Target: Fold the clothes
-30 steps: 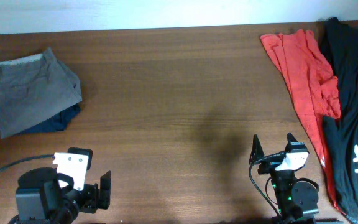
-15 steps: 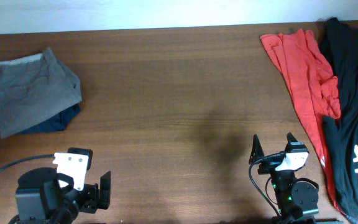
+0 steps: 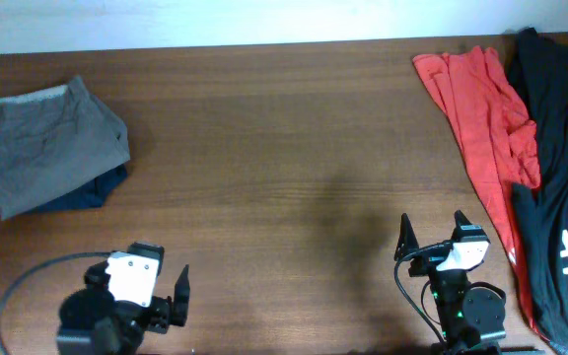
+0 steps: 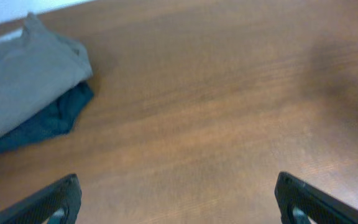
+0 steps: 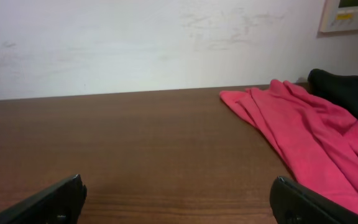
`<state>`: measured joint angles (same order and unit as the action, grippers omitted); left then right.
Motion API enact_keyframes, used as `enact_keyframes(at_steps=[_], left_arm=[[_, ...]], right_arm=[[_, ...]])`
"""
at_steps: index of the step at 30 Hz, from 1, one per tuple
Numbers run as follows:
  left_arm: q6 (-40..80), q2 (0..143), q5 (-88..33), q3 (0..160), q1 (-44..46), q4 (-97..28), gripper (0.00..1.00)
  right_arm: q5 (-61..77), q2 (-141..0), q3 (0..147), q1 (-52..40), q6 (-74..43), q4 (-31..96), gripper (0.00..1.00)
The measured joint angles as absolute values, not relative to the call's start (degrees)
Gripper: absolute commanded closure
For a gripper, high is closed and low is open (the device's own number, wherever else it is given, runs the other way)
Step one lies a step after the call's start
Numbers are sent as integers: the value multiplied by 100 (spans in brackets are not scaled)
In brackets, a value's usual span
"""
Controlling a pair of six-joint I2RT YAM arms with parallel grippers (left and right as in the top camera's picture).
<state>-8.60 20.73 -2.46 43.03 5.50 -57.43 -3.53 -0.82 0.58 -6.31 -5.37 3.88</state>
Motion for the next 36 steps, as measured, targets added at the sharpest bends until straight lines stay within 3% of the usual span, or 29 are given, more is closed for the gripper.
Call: enact_keyframes(at_steps=[3,10,14,16,25,36], left_arm=[[-875,1542,-231,3450,563,-5168,1],[-875,405,-207,1625,563,-2502,1],[-875,126,-180,607,563,43,1],[-878,78,-152,274,563,714,1],[-878,64,-93,86,563,-414,1],[-878,62,-58,75,563,-451,1]], right_arm=[[-351,-82,58,-631,-534,388,1],[-351,-86,58,-631,-537,388,1],[-349,-91,58,-631,-534,388,1],[-351,-95,58,-631,-534,388,1],[-349,-95,58,-631,-532,390,1],[-351,-95,58,-631,-532,388,1]])
